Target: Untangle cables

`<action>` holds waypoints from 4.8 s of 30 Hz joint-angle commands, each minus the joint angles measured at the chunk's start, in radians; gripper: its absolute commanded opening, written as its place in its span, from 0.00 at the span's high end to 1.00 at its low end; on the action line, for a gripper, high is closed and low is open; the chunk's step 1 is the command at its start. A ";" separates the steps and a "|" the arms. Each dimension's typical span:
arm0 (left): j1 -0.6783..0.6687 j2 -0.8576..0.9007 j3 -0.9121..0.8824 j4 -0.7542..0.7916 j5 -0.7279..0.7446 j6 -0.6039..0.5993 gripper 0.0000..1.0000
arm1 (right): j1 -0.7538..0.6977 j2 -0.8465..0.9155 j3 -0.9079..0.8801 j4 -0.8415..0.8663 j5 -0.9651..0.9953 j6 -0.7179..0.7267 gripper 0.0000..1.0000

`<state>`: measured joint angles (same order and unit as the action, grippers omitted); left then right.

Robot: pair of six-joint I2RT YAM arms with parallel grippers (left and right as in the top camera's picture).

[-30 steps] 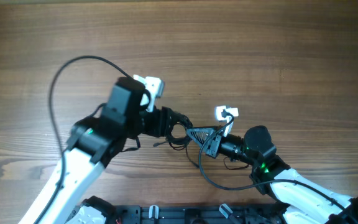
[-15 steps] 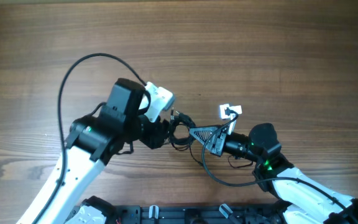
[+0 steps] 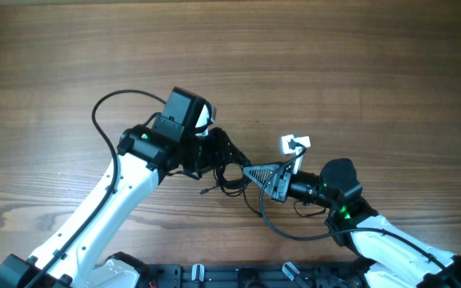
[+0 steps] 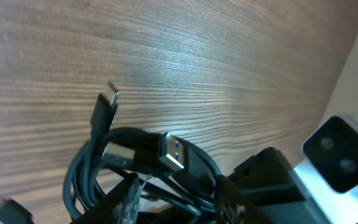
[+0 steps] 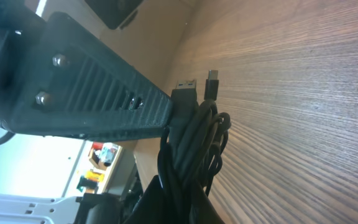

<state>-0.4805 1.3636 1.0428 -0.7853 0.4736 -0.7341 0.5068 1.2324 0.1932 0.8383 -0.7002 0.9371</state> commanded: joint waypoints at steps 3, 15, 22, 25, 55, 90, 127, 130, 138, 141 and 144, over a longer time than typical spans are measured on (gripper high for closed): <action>-0.036 0.007 0.005 0.000 0.017 -0.165 0.67 | -0.003 0.008 0.011 -0.035 0.049 -0.021 0.96; -0.062 0.008 0.005 -0.039 -0.048 -0.177 0.65 | -0.003 0.008 0.011 -0.047 0.075 -0.019 0.95; -0.101 0.008 0.005 -0.011 -0.125 -0.225 0.62 | -0.003 0.008 0.011 -0.047 0.075 -0.019 0.96; -0.119 0.008 0.005 -0.015 -0.169 -0.230 0.62 | -0.003 0.008 0.011 -0.047 0.074 -0.018 0.96; -0.061 0.066 0.014 0.016 -0.228 -0.132 0.96 | -0.003 0.008 0.011 -0.047 0.117 -0.022 0.95; 0.129 -0.082 0.017 0.049 0.002 0.277 0.56 | -0.203 0.008 0.011 0.179 -0.460 -0.283 0.95; 0.171 -0.046 0.018 -0.156 -0.038 0.312 0.96 | -0.203 0.008 0.011 0.010 -0.177 -0.156 0.94; 0.203 -0.075 0.018 -0.174 -0.045 0.307 0.96 | -0.202 0.008 0.011 0.010 -0.143 -0.097 0.94; 0.108 -0.107 0.018 -0.048 -0.015 0.307 0.96 | -0.200 0.008 0.011 0.010 -0.127 0.057 0.95; 0.051 -0.107 0.018 -0.005 -0.030 0.307 0.96 | -0.200 0.008 0.011 0.010 -0.127 0.069 0.95; -0.023 -0.106 0.018 0.031 -0.108 0.306 0.96 | -0.200 0.008 0.011 0.014 -0.128 0.097 0.96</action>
<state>-0.4419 1.2694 1.0492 -0.7738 0.4366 -0.4461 0.3084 1.2343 0.1932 0.8410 -0.8448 0.9844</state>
